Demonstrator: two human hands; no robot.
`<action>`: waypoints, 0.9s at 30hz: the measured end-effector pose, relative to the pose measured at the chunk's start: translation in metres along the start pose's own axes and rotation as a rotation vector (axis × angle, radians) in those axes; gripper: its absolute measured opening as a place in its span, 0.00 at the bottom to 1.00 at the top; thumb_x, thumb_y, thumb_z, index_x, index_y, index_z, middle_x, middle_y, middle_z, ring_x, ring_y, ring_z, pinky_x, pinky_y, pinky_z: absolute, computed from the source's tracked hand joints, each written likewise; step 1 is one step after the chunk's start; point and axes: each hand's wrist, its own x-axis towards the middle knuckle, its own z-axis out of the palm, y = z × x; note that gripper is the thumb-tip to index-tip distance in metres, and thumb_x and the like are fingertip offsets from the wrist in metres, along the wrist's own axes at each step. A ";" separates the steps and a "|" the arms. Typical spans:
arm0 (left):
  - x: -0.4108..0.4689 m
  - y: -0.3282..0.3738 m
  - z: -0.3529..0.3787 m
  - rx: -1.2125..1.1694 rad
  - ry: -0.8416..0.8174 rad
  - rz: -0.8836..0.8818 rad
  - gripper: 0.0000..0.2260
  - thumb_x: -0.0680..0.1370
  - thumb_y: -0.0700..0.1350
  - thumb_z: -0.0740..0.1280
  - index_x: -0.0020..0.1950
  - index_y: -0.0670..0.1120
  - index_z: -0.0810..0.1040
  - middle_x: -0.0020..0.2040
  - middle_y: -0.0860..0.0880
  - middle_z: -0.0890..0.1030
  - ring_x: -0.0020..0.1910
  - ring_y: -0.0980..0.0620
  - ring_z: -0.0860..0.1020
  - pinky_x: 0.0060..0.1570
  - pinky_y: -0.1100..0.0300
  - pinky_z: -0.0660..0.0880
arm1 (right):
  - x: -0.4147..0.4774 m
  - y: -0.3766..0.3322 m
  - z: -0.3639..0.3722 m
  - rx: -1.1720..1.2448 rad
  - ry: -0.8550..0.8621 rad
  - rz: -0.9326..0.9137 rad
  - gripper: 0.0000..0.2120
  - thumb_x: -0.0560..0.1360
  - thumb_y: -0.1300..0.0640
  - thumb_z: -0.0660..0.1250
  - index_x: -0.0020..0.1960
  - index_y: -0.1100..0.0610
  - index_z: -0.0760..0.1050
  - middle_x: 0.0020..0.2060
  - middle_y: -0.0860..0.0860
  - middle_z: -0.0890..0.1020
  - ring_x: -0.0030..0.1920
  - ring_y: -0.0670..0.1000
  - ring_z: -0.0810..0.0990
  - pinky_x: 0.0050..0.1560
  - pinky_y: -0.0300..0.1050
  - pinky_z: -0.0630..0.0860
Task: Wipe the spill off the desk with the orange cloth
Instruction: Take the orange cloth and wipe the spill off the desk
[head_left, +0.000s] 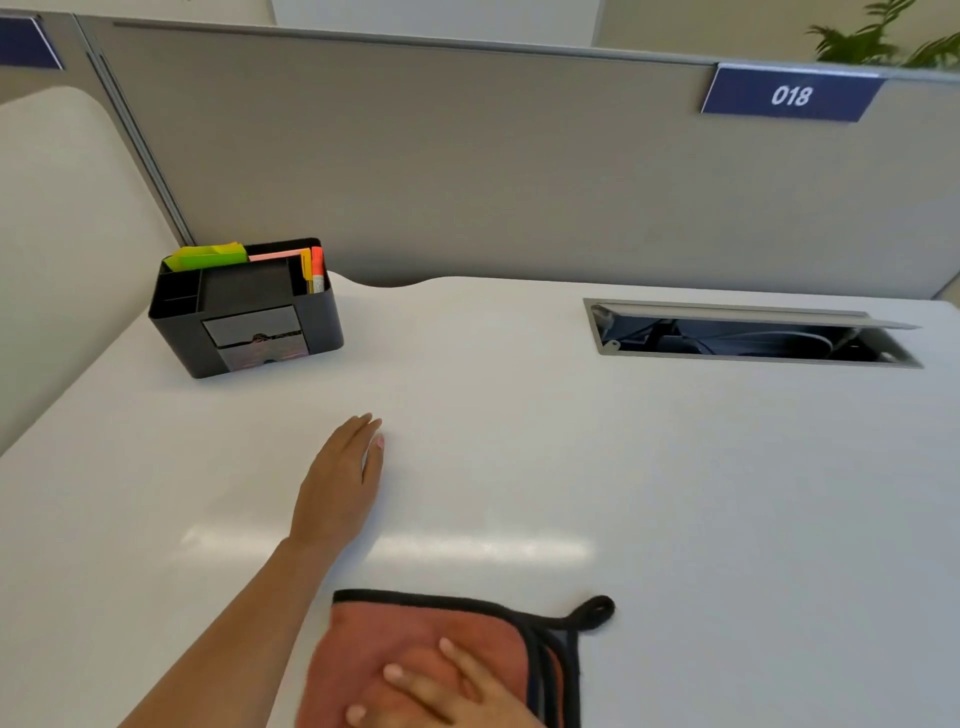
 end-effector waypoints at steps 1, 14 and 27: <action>-0.003 0.002 0.002 0.001 0.003 0.005 0.18 0.81 0.48 0.53 0.70 0.47 0.68 0.73 0.51 0.67 0.73 0.53 0.62 0.73 0.57 0.58 | -0.013 0.004 -0.001 -0.009 0.001 0.043 0.25 0.74 0.36 0.55 0.71 0.35 0.57 0.72 0.35 0.61 0.71 0.42 0.64 0.70 0.53 0.62; -0.038 0.026 0.019 0.038 0.000 0.079 0.17 0.81 0.45 0.55 0.69 0.45 0.69 0.72 0.50 0.68 0.73 0.52 0.62 0.73 0.58 0.58 | -0.107 0.054 -0.020 0.161 0.179 1.086 0.32 0.66 0.41 0.51 0.70 0.35 0.61 0.73 0.37 0.56 0.75 0.49 0.57 0.73 0.60 0.53; -0.037 0.023 0.022 0.059 -0.002 0.099 0.17 0.81 0.44 0.55 0.69 0.44 0.70 0.71 0.49 0.70 0.71 0.52 0.65 0.72 0.57 0.61 | -0.065 -0.006 -0.007 -0.054 0.171 0.524 0.20 0.70 0.36 0.56 0.62 0.33 0.69 0.64 0.38 0.76 0.67 0.47 0.70 0.67 0.56 0.49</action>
